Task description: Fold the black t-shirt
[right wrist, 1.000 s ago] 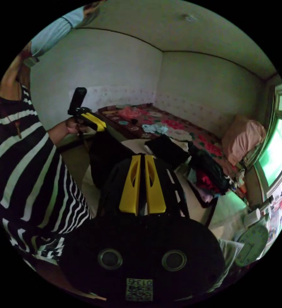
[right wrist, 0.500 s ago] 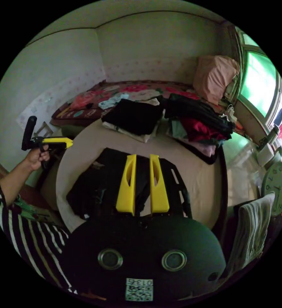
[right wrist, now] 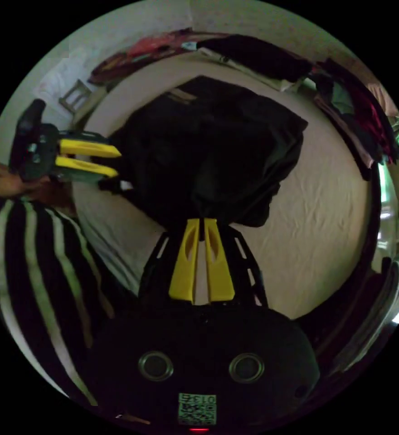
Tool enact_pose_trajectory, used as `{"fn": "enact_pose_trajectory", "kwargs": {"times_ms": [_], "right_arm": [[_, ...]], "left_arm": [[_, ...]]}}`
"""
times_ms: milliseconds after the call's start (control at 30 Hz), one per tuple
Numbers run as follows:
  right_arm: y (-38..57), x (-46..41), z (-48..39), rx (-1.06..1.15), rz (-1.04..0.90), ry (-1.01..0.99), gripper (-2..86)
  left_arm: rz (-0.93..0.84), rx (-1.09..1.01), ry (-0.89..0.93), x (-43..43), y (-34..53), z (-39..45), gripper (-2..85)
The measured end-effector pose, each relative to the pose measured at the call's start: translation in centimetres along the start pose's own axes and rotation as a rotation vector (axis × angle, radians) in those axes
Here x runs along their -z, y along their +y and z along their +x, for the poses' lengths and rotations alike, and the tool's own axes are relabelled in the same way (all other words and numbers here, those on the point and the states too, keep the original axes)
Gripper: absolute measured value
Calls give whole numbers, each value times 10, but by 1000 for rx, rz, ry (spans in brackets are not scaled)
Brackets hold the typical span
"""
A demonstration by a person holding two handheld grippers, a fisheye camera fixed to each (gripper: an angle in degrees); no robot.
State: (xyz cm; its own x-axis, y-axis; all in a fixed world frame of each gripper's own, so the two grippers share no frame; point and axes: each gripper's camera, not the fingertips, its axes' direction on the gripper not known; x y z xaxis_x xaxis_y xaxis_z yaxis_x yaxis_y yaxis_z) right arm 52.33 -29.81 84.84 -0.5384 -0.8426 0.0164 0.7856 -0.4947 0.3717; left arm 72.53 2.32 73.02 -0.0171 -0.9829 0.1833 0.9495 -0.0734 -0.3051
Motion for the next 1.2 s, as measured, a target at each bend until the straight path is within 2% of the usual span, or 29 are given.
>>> {"fn": "enact_pose_trajectory", "kwargs": {"times_ms": [67, 167, 400, 467, 567, 633, 700, 767, 867, 967, 1033, 1067, 1100, 1167, 1200], "right_arm": [[-8, 6, 5, -28, 22, -14, 16], [-15, 51, 17, -46, 266, -43, 10], [-104, 126, 24, 7, 640, -25, 19], [-134, 137, 18, 45, 694, 1, 32], [-164, 141, 24, 19, 638, -34, 44], [-152, 137, 33, -33, 651, -36, 51], [-120, 115, 40, -103, 595, 12, 68], [-94, 87, 40, -137, 487, -39, 73], [-54, 35, 16, -123, 286, -54, 79], [-32, 0, -27, -40, 172, -81, 93], [-27, -13, -52, 12, 125, -30, 91], [-26, -21, -62, 24, 103, 13, 80], [-26, -26, -66, 22, 91, 57, 64], [-28, -29, -66, 32, 80, 80, 32], [-30, -26, -63, 38, 72, 81, 25]], "left_arm": [[5, 31, 29, 3, 2, -17, 25], [130, 140, 130, 28, 14, -62, 12], [482, 590, 358, 53, 74, -194, 5], [559, 689, 391, 51, 89, -221, 5], [498, 931, 319, 34, 118, -255, 12], [467, 1102, 290, 16, 150, -271, 26], [461, 1178, 290, 6, 171, -277, 52], [418, 1174, 291, -4, 179, -276, 73], [349, 992, 281, -11, 162, -263, 91], [328, 649, 343, -16, 117, -230, 120], [229, 350, 305, -23, 80, -195, 126], [198, 305, 281, -26, 74, -188, 125], [169, 260, 245, -33, 66, -181, 79], [152, 268, 201, -42, 63, -184, 37], [161, 310, 248, -45, 65, -193, 24]]}}
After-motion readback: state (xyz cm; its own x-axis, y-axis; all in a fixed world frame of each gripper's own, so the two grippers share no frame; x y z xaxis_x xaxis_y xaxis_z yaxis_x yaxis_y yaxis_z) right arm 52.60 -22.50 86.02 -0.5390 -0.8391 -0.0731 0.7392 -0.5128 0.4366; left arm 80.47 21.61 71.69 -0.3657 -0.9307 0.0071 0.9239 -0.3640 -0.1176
